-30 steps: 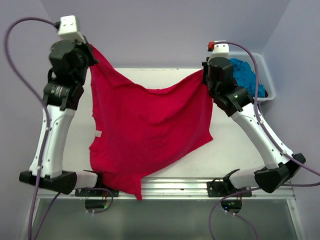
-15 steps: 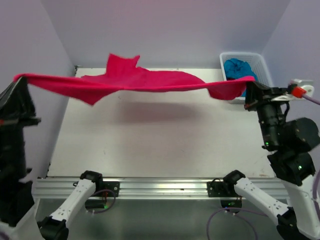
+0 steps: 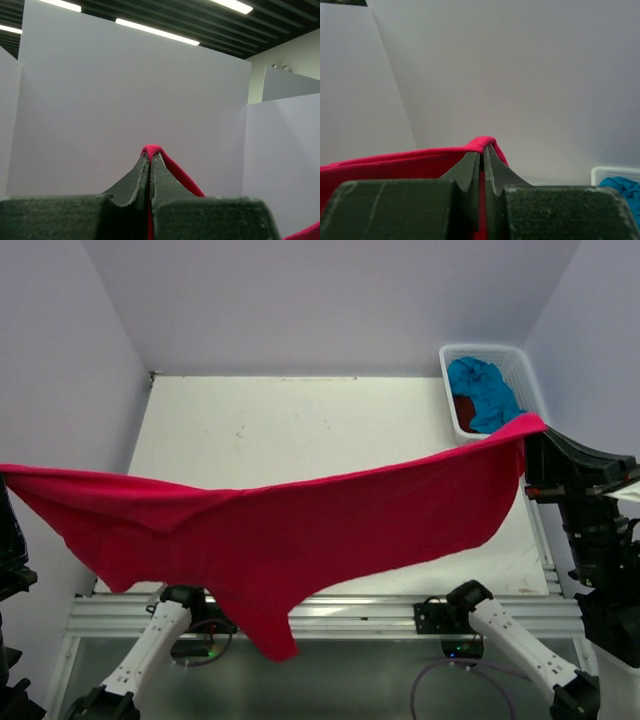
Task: Fold and stack the t-shirts
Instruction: Flatten out the tshirt, then fold the flattened tshirt in 1/3 of the way
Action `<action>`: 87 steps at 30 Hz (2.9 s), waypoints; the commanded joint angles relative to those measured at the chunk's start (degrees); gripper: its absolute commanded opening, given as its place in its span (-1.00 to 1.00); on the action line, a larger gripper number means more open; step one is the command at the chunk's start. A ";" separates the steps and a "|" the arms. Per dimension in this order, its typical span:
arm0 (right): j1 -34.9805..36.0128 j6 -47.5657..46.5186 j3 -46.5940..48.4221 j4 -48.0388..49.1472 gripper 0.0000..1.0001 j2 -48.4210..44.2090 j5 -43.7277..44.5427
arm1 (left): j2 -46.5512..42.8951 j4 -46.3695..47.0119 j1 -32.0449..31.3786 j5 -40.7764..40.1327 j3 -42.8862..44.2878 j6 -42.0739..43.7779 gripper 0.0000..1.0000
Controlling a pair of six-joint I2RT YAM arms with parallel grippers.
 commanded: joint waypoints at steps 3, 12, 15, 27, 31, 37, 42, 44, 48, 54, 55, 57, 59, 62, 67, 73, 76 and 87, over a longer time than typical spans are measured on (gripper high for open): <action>-1.07 0.54 1.66 -0.65 -1.00 8.20 6.61 | 8.07 0.80 0.41 -7.83 -0.87 0.79 -1.00; -1.15 2.56 1.49 -6.47 -1.00 37.64 16.29 | 22.49 2.54 0.41 -24.97 -23.43 2.72 -1.00; -1.07 3.00 2.88 -6.20 -1.00 47.48 18.66 | 28.81 6.14 0.41 -30.60 -31.35 2.46 -1.00; -3.17 5.28 15.98 -2.86 -1.00 76.76 25.96 | 60.80 16.34 7.08 -33.60 -35.68 -5.18 -1.00; -4.84 5.28 18.45 -0.23 -1.00 84.13 28.95 | 66.17 18.79 8.84 -32.99 -34.62 -5.80 -1.00; -8.18 5.02 23.81 0.57 -1.00 90.30 31.15 | 71.44 21.09 10.34 -31.32 -32.25 -6.24 -1.00; -10.99 4.05 31.71 -0.74 -1.00 96.88 31.24 | 75.05 21.97 10.60 -29.56 -28.04 -6.07 -1.00; -11.78 3.79 34.26 -1.45 -1.00 98.91 31.68 | 76.37 21.97 10.69 -28.51 -26.28 -5.36 -1.00; -14.07 3.26 40.41 -1.10 -1.00 102.61 32.12 | 80.50 23.73 10.78 -28.33 -20.04 -3.96 -1.00; -15.92 1.51 50.86 -2.94 -1.00 110.25 32.91 | 87.43 23.12 10.96 -27.45 -10.21 -1.94 -1.00; -15.92 1.50 51.49 -3.03 -1.00 111.04 33.35 | 88.49 23.11 10.96 -26.84 -8.88 -1.76 -1.00; -16.44 1.85 52.29 -2.86 -1.00 112.45 34.23 | 91.21 20.40 10.96 -26.40 -4.94 -1.58 -1.00; -16.71 2.21 51.94 -2.68 -1.00 113.16 33.88 | 92.89 19.69 11.04 -25.52 -2.55 -1.41 -1.00; -17.15 1.94 51.59 -2.24 -1.00 113.69 32.82 | 95.35 18.20 11.04 -24.55 1.14 -1.41 -1.00; -17.59 1.42 49.57 -1.19 -1.00 113.34 31.07 | 95.63 18.10 11.04 -24.11 0.89 -1.93 -1.00; -17.85 -0.34 47.55 -1.10 -1.00 112.29 29.31 | 91.59 19.60 11.04 -24.28 -6.31 -3.69 -1.00; -17.94 -1.66 46.67 -1.45 -1.00 110.97 28.43 | 88.42 20.13 11.04 -24.55 -10.79 -5.01 -1.00; -18.03 -9.90 39.90 1.71 -1.00 105.61 32.20 | 78.15 19.51 11.04 -25.34 -20.73 -7.38 -1.00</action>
